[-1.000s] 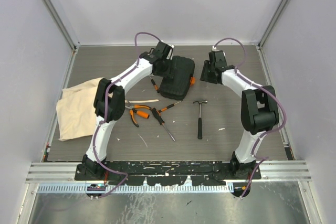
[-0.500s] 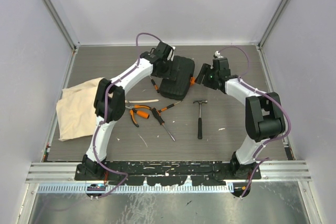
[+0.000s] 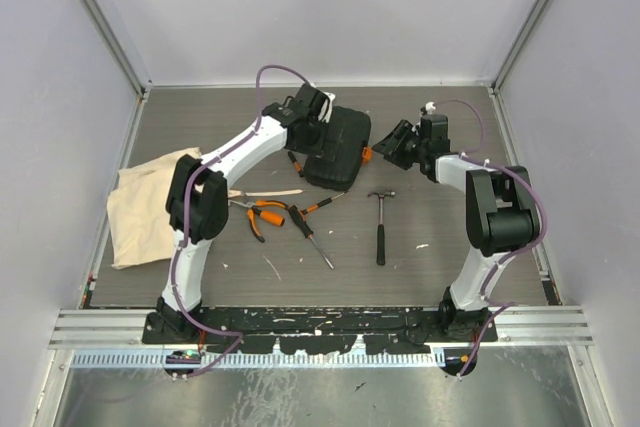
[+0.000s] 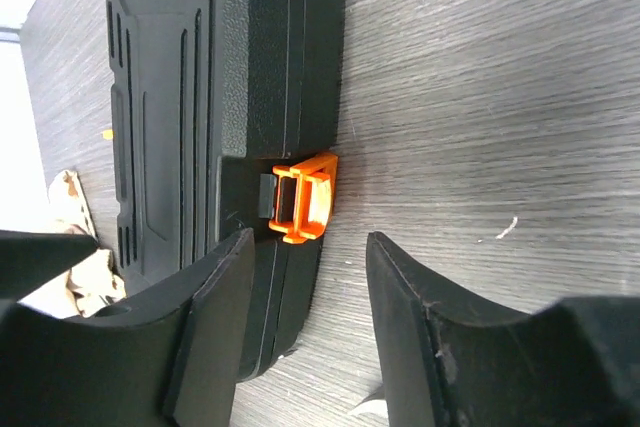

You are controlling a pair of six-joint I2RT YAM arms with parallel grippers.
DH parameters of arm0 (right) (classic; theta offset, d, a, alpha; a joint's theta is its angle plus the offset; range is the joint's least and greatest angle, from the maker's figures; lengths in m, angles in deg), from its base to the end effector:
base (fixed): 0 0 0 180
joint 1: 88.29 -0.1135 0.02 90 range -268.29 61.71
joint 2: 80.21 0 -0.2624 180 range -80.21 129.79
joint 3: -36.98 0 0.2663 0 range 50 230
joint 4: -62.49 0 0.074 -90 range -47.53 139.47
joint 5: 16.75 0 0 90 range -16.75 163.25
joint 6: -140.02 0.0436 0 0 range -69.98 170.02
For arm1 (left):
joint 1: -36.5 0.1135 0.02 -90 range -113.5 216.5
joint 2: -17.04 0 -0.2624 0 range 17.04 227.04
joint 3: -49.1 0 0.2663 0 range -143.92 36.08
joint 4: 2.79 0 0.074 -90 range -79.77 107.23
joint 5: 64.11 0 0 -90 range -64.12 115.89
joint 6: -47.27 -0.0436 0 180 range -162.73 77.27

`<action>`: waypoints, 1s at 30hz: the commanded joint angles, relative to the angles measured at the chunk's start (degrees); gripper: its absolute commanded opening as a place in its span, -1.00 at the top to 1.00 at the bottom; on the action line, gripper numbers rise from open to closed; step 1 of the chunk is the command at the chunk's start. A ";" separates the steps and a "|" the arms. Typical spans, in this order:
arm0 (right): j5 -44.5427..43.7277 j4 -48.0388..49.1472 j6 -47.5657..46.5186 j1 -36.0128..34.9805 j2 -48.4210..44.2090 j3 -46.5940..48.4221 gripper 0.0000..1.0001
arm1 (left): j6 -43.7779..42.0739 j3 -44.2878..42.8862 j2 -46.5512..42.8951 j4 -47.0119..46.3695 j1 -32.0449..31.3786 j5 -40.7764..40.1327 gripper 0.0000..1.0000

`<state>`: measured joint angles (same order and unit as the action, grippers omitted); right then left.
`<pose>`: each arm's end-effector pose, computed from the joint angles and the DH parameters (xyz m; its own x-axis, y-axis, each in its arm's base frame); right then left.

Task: Sort the tools into containers
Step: Open the storage box at the center of the board.

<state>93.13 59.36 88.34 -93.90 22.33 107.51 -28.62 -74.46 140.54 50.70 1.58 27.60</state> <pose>0.3935 0.0535 0.1623 -0.6780 0.5193 -0.5202 0.0659 0.7478 0.6606 0.4102 -0.2880 0.2382 -0.7817 0.2485 -0.5720 0.4085 0.8971 -0.1685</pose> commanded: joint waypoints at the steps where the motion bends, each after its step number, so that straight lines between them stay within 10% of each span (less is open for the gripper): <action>1: 3.19 7.40 5.08 0.85 1.99 0.16 -0.01 | -1.17 2.50 -5.65 -1.66 0.12 -0.61 -0.88; 11: 5.72 11.38 8.77 1.74 6.70 -0.13 0.31 | -1.89 5.82 -7.17 -2.32 0.16 -1.48 -0.83; 30: 6.05 13.59 9.30 1.87 4.64 -3.71 0.07 | -1.33 1.30 -3.94 -2.46 -1.11 -3.14 -0.96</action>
<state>100.38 71.82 98.09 -92.22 30.81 105.31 -30.07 -69.13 136.81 50.19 1.37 26.11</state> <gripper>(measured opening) 0.448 0.990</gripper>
